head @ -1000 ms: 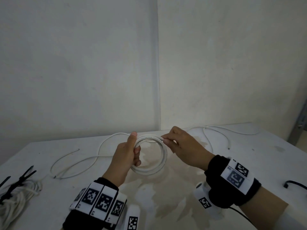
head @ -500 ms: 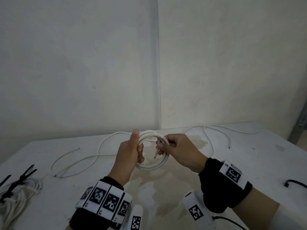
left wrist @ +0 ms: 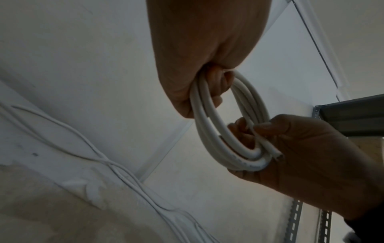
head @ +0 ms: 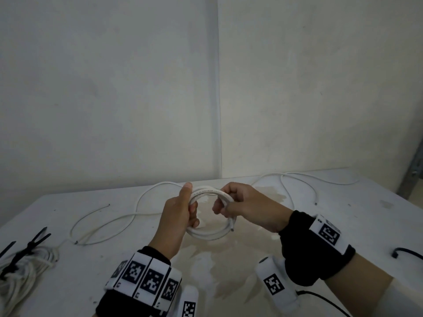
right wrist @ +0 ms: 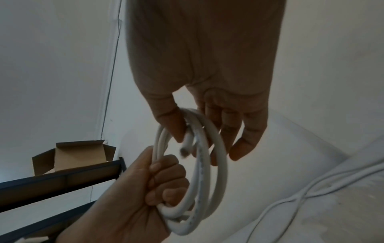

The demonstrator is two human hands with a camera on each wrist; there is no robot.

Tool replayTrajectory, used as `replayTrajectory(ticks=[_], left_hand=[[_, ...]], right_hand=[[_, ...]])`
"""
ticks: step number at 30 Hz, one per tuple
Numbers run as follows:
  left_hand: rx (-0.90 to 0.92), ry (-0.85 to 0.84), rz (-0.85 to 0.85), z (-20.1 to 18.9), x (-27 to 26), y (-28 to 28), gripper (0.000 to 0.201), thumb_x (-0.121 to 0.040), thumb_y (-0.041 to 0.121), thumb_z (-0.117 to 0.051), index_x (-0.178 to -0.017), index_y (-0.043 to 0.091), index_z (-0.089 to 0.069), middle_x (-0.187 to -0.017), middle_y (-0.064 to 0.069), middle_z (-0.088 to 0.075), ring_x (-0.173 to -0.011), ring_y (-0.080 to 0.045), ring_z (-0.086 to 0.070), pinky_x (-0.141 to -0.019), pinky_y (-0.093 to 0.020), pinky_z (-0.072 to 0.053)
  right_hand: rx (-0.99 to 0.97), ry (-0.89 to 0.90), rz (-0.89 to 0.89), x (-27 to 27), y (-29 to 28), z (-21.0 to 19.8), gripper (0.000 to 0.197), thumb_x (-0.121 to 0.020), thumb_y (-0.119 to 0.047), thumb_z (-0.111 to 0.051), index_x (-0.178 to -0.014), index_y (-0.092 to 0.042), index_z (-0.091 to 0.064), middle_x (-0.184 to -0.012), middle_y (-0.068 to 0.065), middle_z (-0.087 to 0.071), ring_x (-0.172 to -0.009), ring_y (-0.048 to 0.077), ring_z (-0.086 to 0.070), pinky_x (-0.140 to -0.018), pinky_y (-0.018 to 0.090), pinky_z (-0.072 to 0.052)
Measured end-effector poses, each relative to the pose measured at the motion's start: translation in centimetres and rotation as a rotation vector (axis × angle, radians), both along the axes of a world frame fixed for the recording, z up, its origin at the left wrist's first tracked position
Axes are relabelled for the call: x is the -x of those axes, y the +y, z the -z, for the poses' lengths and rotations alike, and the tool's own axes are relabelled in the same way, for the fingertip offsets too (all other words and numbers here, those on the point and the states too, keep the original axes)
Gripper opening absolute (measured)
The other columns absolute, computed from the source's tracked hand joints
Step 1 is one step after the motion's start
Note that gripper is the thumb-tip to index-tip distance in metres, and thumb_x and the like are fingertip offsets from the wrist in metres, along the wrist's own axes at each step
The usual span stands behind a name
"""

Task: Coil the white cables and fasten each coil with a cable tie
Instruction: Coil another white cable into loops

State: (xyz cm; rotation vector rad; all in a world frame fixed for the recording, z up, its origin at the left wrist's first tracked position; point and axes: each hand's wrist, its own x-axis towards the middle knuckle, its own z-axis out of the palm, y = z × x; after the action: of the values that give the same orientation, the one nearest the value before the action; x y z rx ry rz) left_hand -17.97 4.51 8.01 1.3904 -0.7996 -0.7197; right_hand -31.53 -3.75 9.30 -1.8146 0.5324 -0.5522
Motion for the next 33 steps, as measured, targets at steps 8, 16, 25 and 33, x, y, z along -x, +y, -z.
replayTrajectory(ticks=[8, 16, 25, 33], left_hand=[[-0.039, -0.067, -0.009, 0.1, 0.2, -0.2, 0.05, -0.096, 0.034, -0.038, -0.051, 0.012, -0.039, -0.037, 0.007, -0.035, -0.035, -0.011, -0.034, -0.051, -0.027, -0.034], [-0.059, -0.345, 0.016, 1.3, -0.9, 0.1, 0.052, -0.098, 0.033, -0.034, -0.058, 0.01, -0.057, -0.049, 0.0, -0.054, -0.048, -0.011, -0.054, -0.054, -0.02, -0.043], [-0.142, -0.32, 0.328, 0.1, 1.4, -1.0, 0.044, -0.09, 0.048, -0.043, -0.071, 0.01, -0.056, -0.046, 0.005, -0.046, -0.044, -0.01, -0.045, -0.053, -0.022, -0.04], [0.039, 0.036, 0.235, 0.8, 3.3, -2.0, 0.041, -0.093, 0.041, -0.041, -0.063, 0.014, -0.04, -0.047, 0.008, -0.026, -0.042, -0.008, -0.025, -0.049, -0.023, -0.032]], right_hand=[[-0.003, -0.007, 0.007, -0.6, 0.7, -0.3, 0.03, -0.098, -0.03, -0.032, -0.103, -0.007, -0.052, -0.069, -0.001, -0.042, -0.064, 0.011, -0.058, -0.065, 0.023, -0.046], [0.115, 0.064, 0.053, -0.1, 0.4, -0.2, 0.027, -0.099, -0.031, -0.033, -0.09, -0.012, -0.05, -0.07, -0.003, -0.04, -0.053, 0.009, -0.04, -0.052, 0.015, -0.041], [0.148, 0.121, 0.046, 1.7, 0.0, 0.3, 0.03, -0.097, -0.034, -0.036, -0.111, -0.008, -0.043, -0.07, -0.001, -0.045, -0.055, 0.011, -0.04, -0.05, 0.014, -0.036], [0.02, -0.076, 0.133, 4.1, -0.8, 1.8, 0.028, -0.1, -0.026, -0.031, -0.08, -0.016, -0.049, -0.067, -0.004, -0.05, -0.06, 0.008, -0.055, -0.072, 0.028, -0.042]])
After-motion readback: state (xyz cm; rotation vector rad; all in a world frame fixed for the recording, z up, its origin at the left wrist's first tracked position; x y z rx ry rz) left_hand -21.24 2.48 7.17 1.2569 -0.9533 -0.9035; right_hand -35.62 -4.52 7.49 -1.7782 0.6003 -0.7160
